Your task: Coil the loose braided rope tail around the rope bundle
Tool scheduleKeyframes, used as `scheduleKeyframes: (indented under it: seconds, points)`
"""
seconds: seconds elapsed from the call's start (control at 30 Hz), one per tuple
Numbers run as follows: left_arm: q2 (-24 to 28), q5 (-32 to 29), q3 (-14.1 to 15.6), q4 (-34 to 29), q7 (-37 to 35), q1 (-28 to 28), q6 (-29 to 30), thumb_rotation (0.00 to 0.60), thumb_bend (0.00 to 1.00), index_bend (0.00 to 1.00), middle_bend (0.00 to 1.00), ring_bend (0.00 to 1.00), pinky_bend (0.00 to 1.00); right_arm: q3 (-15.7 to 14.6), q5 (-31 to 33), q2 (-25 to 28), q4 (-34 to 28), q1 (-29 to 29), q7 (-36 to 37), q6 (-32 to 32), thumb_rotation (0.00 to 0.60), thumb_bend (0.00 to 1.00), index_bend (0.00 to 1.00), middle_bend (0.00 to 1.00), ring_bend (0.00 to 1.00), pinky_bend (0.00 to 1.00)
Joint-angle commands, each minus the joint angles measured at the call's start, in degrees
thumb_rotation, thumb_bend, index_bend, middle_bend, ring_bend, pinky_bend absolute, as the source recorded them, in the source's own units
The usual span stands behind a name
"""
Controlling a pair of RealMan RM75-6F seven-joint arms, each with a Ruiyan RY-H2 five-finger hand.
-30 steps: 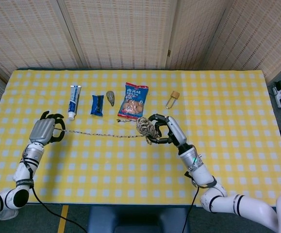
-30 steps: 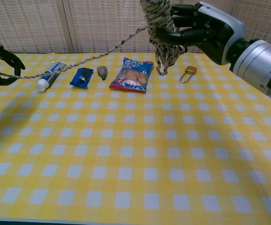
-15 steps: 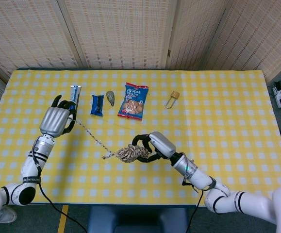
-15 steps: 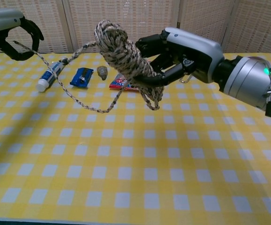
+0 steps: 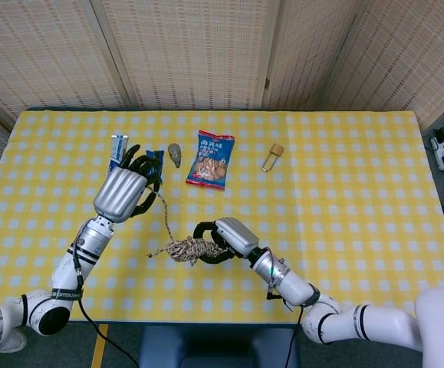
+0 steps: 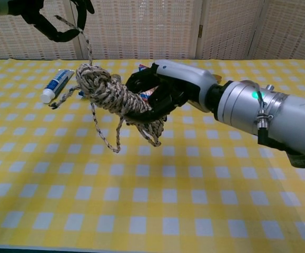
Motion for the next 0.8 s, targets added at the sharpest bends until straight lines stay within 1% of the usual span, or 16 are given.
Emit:
scheduleKeyframes:
  seconds: [0.03, 0.17, 0.23, 0.43, 0.67, 0.8]
  points:
    - [-0.15, 1.18, -0.29, -1.39, 0.25, -0.58, 0.43, 0.600, 0.56, 0.59, 0.25, 0.20, 0.00, 1.16, 5.47, -2.22, -1.45, 0.85, -3.53, -1.92, 0.600, 0.56, 0.92, 0.74, 0.83, 0.69]
    - [-0.42, 2.23, -0.25, -3.36, -0.50, -1.00, 0.20, 0.600, 0.56, 0.59, 0.25, 0.20, 0.00, 2.36, 10.49, -3.86, -2.13, 1.26, -4.88, -2.82, 0.600, 0.56, 0.92, 0.74, 0.83, 0.69]
    - [-0.52, 2.82, -0.05, -3.93, -0.67, -1.09, 0.16, 0.600, 0.56, 0.59, 0.25, 0.20, 0.00, 2.78, 11.95, -4.46, -2.12, 1.32, -5.45, -2.67, 0.600, 0.56, 0.92, 0.74, 0.83, 0.69]
    - [-0.51, 5.06, 1.09, -5.47, -1.46, -0.91, 0.05, 0.600, 0.56, 0.59, 0.25, 0.20, 0.00, 4.63, 18.00, -7.12, -1.35, 1.38, -6.61, -1.98, 0.600, 0.56, 0.92, 0.74, 0.83, 0.69]
    - [-0.60, 8.90, 2.80, -6.76, -1.25, -0.04, 1.29, 0.600, 0.56, 0.59, 0.25, 0.20, 0.00, 8.08, 25.27, -10.93, 0.36, 1.82, -6.91, -0.73, 0.600, 0.56, 0.92, 0.74, 0.84, 0.69]
    - [-0.91, 10.36, 3.70, -7.25, -1.14, 0.37, 1.56, 0.600, 0.56, 0.59, 0.25, 0.20, 0.00, 9.94, 28.34, -13.10, 1.47, 1.90, -6.46, 0.06, 0.600, 0.56, 0.93, 0.74, 0.84, 0.69]
